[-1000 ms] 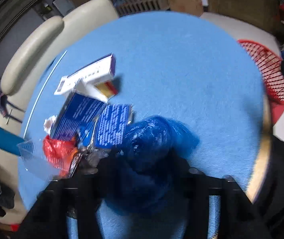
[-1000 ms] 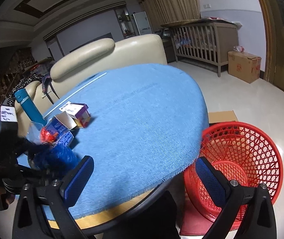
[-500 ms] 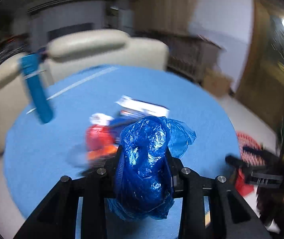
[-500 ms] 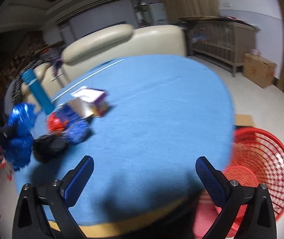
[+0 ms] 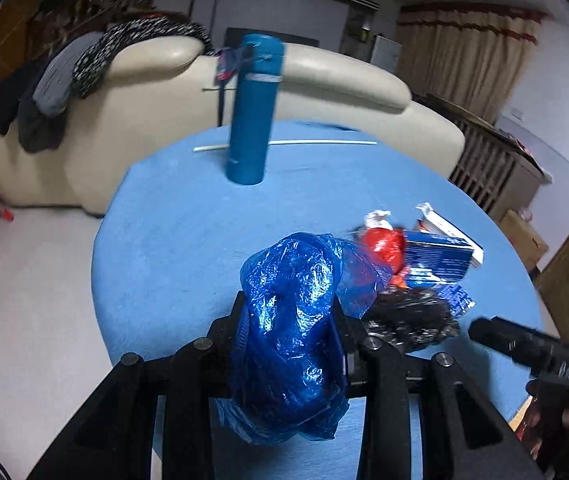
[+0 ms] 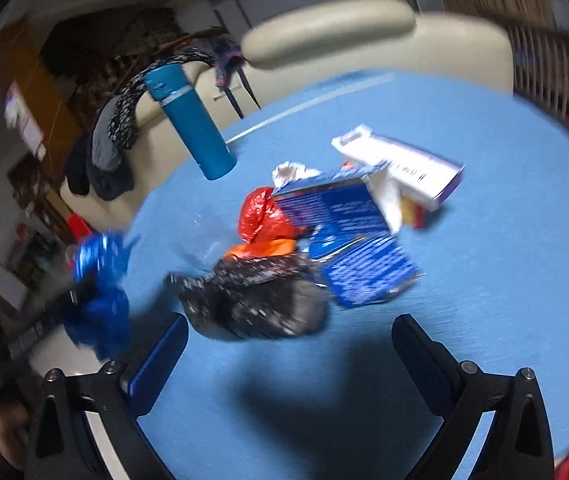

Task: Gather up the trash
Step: 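Grasp the blue plastic bag with the left gripper and lift it, then grasp the black plastic bag with the right gripper while the left gripper holds the blue bag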

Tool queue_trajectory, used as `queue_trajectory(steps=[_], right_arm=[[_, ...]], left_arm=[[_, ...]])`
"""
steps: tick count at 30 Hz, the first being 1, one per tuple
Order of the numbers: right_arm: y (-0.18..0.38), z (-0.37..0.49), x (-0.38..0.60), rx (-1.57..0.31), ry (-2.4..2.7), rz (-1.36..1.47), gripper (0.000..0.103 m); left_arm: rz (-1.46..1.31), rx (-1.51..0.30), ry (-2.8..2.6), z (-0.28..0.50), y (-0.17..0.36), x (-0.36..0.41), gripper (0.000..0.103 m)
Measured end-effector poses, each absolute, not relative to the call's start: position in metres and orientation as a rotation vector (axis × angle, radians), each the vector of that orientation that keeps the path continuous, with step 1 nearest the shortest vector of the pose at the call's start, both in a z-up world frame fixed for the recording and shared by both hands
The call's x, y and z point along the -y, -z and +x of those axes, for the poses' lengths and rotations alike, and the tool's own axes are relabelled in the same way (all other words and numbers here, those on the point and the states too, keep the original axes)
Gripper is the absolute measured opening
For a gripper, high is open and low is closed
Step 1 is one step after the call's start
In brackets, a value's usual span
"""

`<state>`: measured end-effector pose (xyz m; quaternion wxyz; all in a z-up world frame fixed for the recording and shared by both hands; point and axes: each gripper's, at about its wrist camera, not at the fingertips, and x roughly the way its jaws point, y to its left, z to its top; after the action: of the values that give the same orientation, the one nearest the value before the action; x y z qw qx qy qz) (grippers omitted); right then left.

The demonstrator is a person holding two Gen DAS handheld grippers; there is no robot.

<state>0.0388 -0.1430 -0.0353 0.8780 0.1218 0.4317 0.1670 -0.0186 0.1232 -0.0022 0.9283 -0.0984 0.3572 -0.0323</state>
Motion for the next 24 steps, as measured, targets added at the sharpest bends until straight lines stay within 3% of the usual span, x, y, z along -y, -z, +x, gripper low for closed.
queue_trajectory(steps=[4,12,13,14,15,21,23,24], right_arm=[[0.052,0.06,0.136,-0.976,-0.337,0.414,0.103],[0.074,0.088,0.106,-1.057,-0.255,0.438,0.102],[0.073,0.088,0.101,-1.059,-0.258,0.423,0.095],[0.075,0.091,0.096,-1.065,-0.258,0.407,0.07],[0.077,0.094,0.091,-1.073,-0.267,0.4,0.061],[0.07,0.093,0.087,-1.029,-0.32,0.409,0.05],[0.06,0.087,0.096,-0.998,-0.323,0.417,0.038],[0.056,0.084,0.1,-0.984,-0.322,0.413,0.038]], left_arm=[[-0.232,-0.741,0.057,-0.015,0.013,-0.129,0.037],[-0.218,-0.756,0.054,-0.008,0.018,-0.124,0.038],[-0.219,-0.758,0.052,-0.009,0.018,-0.124,0.038],[-0.219,-0.76,0.05,-0.008,0.018,-0.124,0.038],[-0.217,-0.762,0.046,-0.008,0.018,-0.123,0.038],[-0.187,-0.762,0.035,-0.011,0.015,-0.118,0.038],[-0.175,-0.759,0.038,-0.012,0.012,-0.112,0.038],[-0.165,-0.755,0.044,-0.014,0.009,-0.107,0.038]])
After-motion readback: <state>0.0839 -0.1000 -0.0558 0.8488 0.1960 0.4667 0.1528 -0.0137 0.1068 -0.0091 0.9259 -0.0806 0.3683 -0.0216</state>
